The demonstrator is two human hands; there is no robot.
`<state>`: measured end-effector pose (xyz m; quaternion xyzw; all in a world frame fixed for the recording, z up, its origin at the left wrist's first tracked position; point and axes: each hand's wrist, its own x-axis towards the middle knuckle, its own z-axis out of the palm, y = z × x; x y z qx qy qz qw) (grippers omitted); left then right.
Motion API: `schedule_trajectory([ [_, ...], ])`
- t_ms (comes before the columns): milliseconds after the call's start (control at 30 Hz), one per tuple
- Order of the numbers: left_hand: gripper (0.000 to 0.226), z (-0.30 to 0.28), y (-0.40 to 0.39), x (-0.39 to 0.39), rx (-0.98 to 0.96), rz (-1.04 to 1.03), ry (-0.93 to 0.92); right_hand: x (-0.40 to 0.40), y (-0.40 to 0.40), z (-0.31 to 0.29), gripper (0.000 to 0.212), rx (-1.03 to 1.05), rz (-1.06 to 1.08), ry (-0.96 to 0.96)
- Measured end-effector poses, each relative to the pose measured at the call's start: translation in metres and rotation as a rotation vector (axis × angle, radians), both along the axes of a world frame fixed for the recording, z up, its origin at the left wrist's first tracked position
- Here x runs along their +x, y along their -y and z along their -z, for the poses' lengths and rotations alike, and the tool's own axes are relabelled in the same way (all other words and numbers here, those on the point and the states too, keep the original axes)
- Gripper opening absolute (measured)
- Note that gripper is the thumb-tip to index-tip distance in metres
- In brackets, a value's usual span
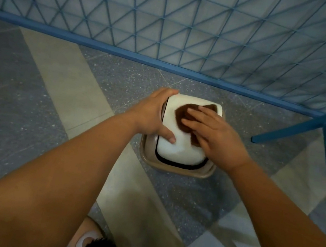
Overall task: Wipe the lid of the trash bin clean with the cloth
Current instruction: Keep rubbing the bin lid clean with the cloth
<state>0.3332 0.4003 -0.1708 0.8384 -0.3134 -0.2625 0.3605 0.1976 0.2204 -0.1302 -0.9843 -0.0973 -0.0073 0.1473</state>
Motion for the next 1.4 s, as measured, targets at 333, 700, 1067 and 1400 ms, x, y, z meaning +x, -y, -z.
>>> schedule_trajectory([
  [333, 0.123, -0.004, 0.004, -0.004, -0.052, -0.005, 0.019, 0.034, -0.049, 0.005, 0.038, -0.013, 0.224, 0.04],
  [700, 0.125, -0.006, 0.004, -0.005, 0.104, -0.041, 0.038, 0.026, 0.01, 0.013, 0.035, 0.525, 0.951, -0.032],
  [1067, 0.126, -0.01, 0.004, -0.003, 0.096, 0.01, 0.023, -0.06, -0.033, 0.07, 0.04, 0.836, 1.114, 0.106],
  [1400, 0.121, -0.007, 0.004, -0.004, 0.092, 0.031, 0.054, -0.109, -0.05, 0.085, 0.037, 0.545, 1.012, 0.029],
])
